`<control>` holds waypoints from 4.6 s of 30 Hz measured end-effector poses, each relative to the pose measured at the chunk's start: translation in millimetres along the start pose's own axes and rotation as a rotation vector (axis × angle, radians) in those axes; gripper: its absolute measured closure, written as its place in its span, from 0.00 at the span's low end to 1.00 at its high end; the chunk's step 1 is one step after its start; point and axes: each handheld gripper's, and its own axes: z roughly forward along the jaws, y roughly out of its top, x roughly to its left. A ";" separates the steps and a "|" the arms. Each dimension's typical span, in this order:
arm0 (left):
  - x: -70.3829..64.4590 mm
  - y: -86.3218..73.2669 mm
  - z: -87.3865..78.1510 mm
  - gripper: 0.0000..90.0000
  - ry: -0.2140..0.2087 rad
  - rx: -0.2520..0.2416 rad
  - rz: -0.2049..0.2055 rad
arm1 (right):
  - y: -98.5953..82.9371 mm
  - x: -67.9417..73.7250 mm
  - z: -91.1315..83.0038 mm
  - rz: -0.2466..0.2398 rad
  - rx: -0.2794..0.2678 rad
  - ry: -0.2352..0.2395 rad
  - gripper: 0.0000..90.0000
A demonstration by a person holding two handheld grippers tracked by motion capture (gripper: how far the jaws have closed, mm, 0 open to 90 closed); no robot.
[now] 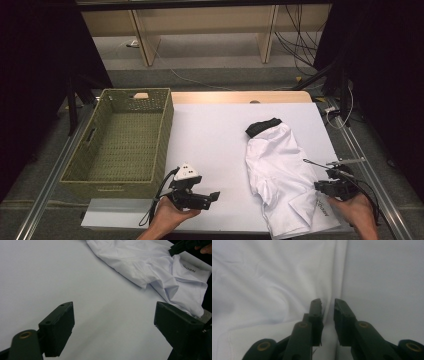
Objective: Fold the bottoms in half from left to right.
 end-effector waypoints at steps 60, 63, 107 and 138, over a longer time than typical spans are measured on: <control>1.5 -0.3 2.0 0.18 0.009 0.005 -0.004 | -39.6 4.8 -46.7 0.023 -0.190 0.052 0.71; 1.4 -0.3 2.2 0.18 0.008 0.006 -0.004 | -32.8 20.0 -41.1 -0.011 -0.182 0.080 0.57; 2.8 0.4 1.3 0.18 0.012 0.003 -0.006 | -55.3 -10.7 -39.4 -0.027 0.035 0.075 1.00; 3.9 0.5 1.9 0.18 0.004 -0.011 -0.019 | 49.1 -12.8 -12.1 -0.059 -0.214 0.072 0.44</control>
